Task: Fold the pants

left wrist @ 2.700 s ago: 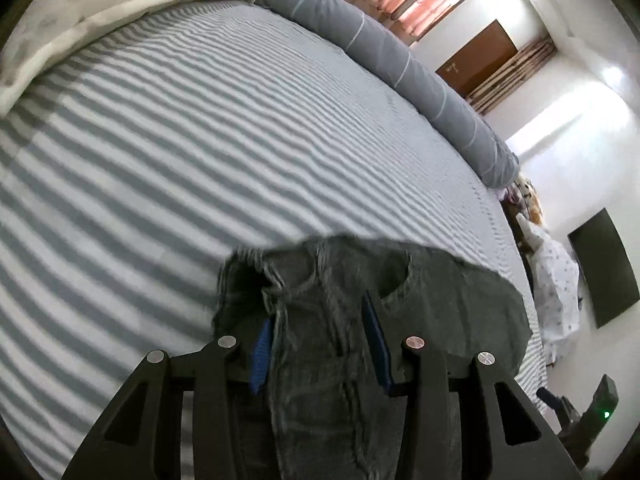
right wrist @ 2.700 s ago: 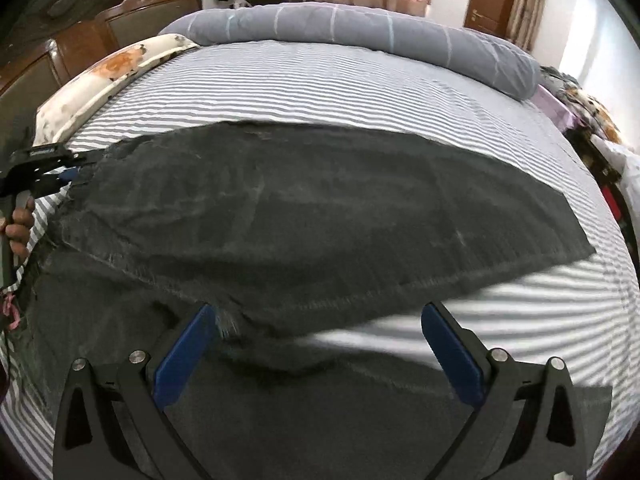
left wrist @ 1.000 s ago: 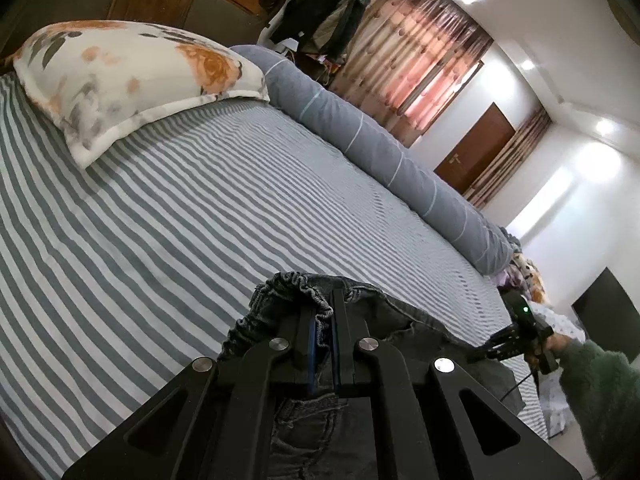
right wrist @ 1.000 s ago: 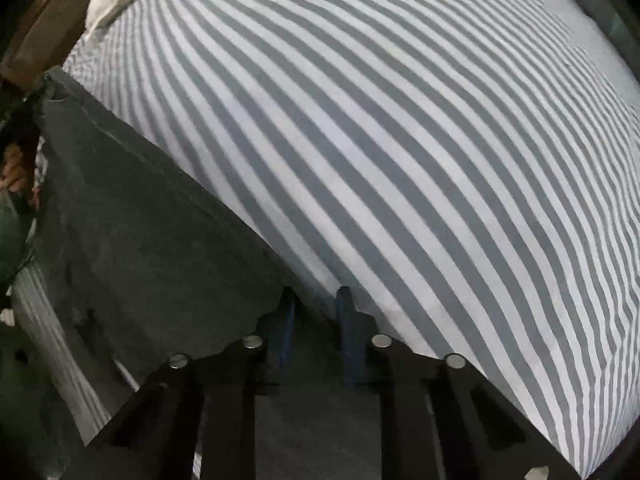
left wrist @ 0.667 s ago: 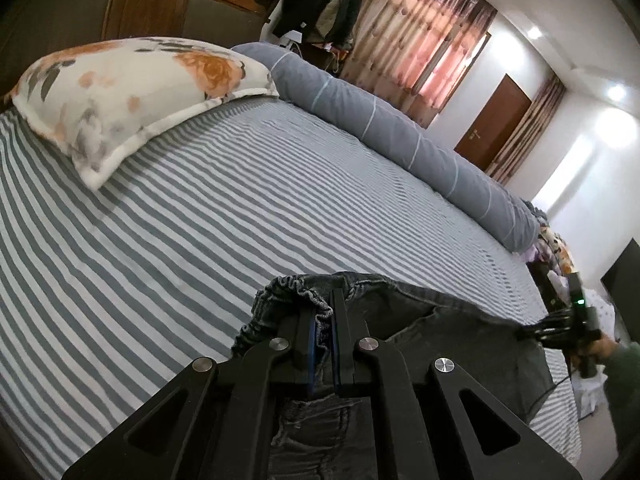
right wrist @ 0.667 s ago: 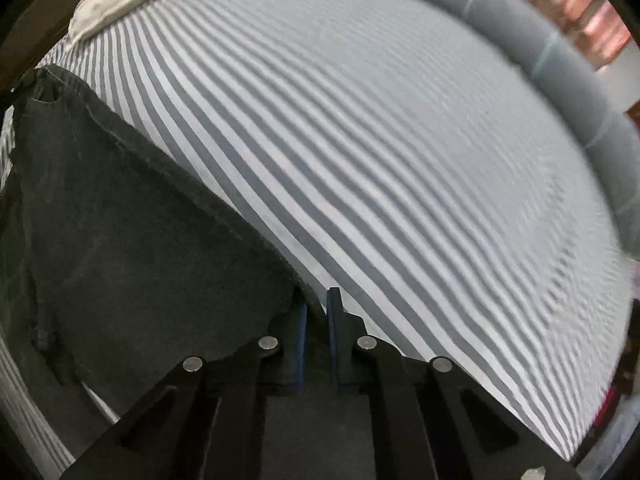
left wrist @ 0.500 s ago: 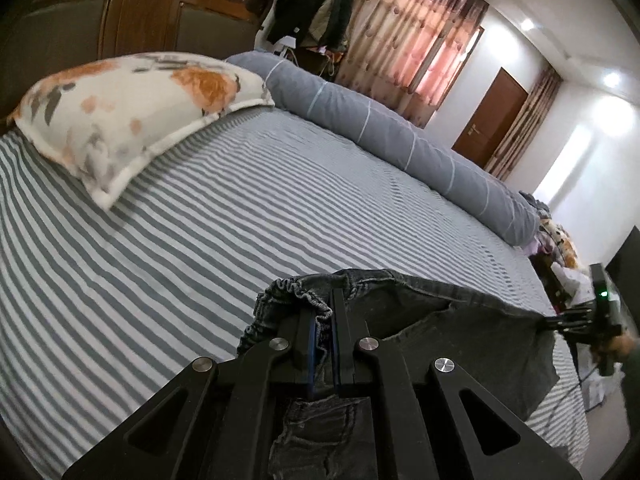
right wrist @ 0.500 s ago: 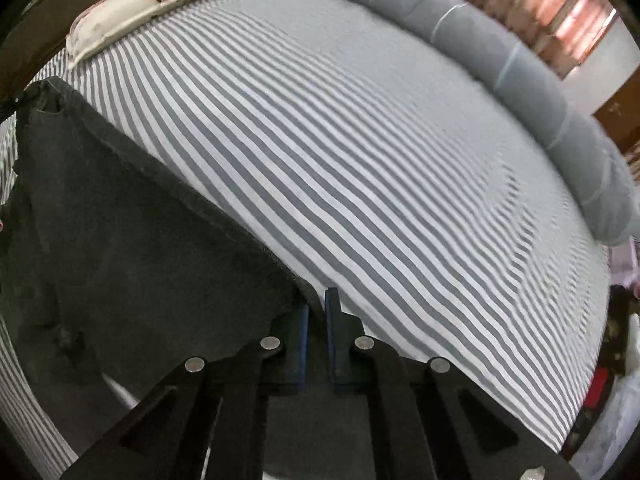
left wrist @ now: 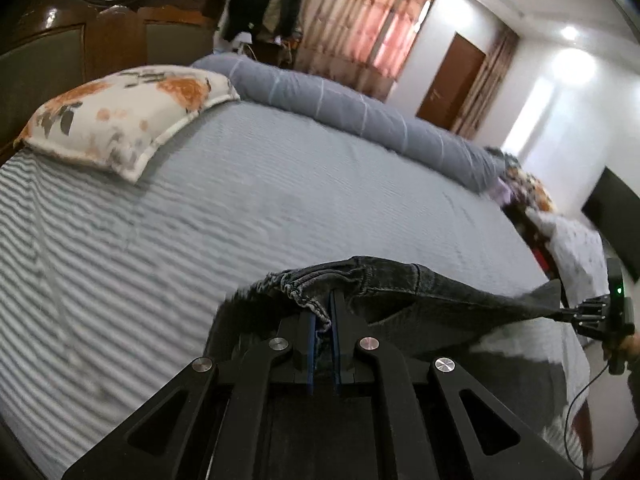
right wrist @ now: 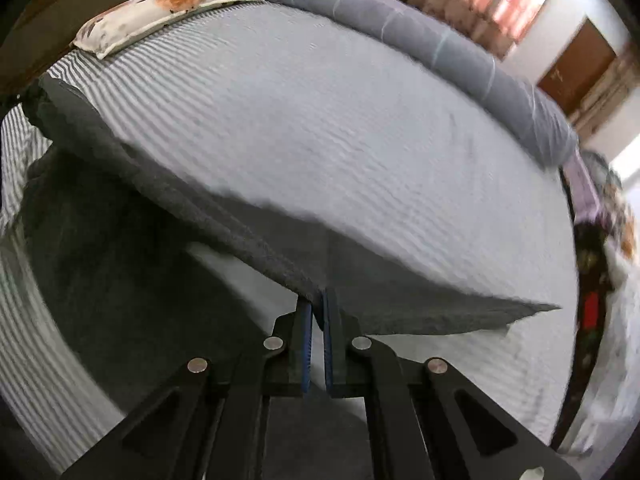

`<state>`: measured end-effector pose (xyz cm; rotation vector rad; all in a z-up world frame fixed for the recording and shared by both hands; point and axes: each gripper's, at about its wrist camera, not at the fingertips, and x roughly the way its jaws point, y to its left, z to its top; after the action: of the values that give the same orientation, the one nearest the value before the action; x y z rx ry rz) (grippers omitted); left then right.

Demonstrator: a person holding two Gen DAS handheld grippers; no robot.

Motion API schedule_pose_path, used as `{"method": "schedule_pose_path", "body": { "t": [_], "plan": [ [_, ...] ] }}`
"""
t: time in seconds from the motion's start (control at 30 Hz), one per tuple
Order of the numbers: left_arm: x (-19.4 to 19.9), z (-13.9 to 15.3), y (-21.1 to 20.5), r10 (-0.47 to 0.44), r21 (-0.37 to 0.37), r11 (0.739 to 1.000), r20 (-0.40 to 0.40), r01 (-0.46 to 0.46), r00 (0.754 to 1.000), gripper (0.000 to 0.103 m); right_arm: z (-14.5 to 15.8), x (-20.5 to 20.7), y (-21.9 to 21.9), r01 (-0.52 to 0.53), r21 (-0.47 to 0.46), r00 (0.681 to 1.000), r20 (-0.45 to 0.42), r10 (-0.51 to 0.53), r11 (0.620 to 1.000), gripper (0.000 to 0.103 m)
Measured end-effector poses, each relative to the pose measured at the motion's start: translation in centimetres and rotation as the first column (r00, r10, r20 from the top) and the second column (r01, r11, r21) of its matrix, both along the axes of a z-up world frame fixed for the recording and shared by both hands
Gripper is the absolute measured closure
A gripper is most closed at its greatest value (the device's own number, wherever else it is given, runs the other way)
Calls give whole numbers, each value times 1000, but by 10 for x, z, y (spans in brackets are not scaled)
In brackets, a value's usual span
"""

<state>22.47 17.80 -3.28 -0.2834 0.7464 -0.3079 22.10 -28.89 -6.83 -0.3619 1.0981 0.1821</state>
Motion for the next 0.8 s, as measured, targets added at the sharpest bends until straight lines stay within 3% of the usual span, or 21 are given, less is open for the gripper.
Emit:
{"method": "schedule_pose_path", "body": {
  "t": [0.23, 0.53, 0.63, 0.7, 0.77, 0.8],
  "plan": [
    [-55, -30, 6, -33, 58, 998, -104, 39, 994, 95, -38, -93, 11, 77, 83, 995, -73, -71, 994, 101],
    [-77, -81, 12, 21, 114, 993, -279, 12, 960, 85, -98, -108, 21, 152, 56, 978, -151, -142, 987, 95],
    [-79, -85, 18, 52, 108, 994, -323, -18, 945, 71, -99, -107, 20, 190, 83, 971, -160, -175, 978, 78],
    [-83, -82, 27, 70, 69, 996, -339, -50, 938, 64, -93, -115, 18, 206, 102, 972, -138, -191, 973, 57],
    [-89, -78, 35, 90, 40, 996, -344, -81, 935, 52, -83, -125, 14, 223, 124, 971, -117, -209, 967, 55],
    [-94, -74, 39, 92, 1, 995, -347, -98, 933, 51, -79, -130, 13, 235, 147, 969, -116, -219, 961, 55]
  ]
}}
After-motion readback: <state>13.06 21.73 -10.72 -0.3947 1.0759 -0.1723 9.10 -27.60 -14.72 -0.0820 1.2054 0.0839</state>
